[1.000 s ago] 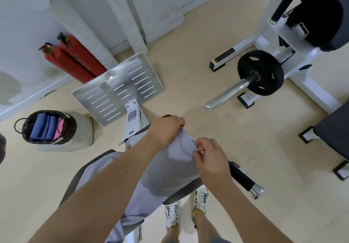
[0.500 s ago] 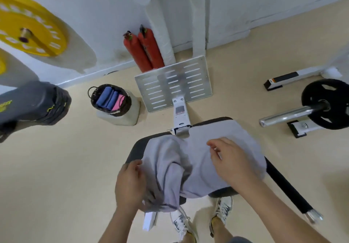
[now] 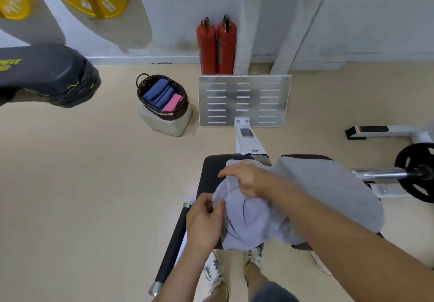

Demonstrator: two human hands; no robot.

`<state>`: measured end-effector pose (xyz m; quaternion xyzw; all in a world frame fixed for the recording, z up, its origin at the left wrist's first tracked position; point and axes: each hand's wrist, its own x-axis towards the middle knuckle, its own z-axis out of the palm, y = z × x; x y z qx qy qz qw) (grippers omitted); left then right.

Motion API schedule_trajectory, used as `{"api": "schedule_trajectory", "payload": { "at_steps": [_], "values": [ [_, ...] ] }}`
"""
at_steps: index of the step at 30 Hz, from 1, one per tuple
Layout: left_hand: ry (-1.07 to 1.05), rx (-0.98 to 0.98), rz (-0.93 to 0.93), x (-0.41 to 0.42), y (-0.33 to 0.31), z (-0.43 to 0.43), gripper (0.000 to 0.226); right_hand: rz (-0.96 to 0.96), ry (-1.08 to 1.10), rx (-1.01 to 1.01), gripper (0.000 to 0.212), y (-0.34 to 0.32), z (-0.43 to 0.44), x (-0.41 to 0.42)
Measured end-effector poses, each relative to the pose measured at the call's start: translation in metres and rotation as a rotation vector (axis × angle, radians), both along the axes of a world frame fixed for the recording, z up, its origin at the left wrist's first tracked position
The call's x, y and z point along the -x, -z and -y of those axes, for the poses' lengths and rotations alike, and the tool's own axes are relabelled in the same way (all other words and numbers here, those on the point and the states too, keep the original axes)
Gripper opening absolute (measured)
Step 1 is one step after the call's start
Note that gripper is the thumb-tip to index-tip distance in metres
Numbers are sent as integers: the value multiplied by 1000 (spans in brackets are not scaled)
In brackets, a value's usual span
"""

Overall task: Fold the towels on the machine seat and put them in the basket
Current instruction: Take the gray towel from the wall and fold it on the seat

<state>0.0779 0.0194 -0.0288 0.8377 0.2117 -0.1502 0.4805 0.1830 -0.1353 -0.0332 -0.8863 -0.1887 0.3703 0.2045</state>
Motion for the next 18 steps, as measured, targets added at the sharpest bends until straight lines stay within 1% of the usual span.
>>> {"api": "schedule_trajectory", "payload": {
  "at_steps": [1,2,5,7,9,10,11,12,13,14,15,16,18],
  "values": [
    [-55,80,7,2,-1,-7,11,0,-100,76,57,-3,-4,-5],
    [-65,94,21,4,-2,-14,10,-6,-171,141,53,-6,-7,-12],
    [-38,110,36,11,-4,-28,11,-57,-220,246,44,-17,-10,-26],
    [-16,133,43,13,-11,-33,12,-57,-217,257,45,-22,-7,-34],
    [44,150,42,12,-20,-34,17,-26,-225,164,51,-32,-13,-39],
    [72,166,45,11,-25,-33,22,-65,-228,63,52,-39,-21,-43],
    [98,172,47,10,-30,-32,26,-168,-242,-44,53,-47,-31,-46],
    [124,156,60,8,-34,-31,29,-324,-283,-123,53,-53,-42,-49],
    [141,122,78,7,-37,-30,30,-470,-370,-143,51,-57,-52,-51],
    [147,88,96,6,-39,-31,31,-567,-493,-111,46,-58,-60,-54],
    [137,75,111,5,-41,-33,31,-610,-609,-57,38,-58,-65,-57],
    [111,87,115,5,-42,-35,31,-614,-689,4,31,-57,-68,-61],
    [52,118,109,4,-44,-39,28,-548,-738,126,23,-54,-67,-70]
  ]
}}
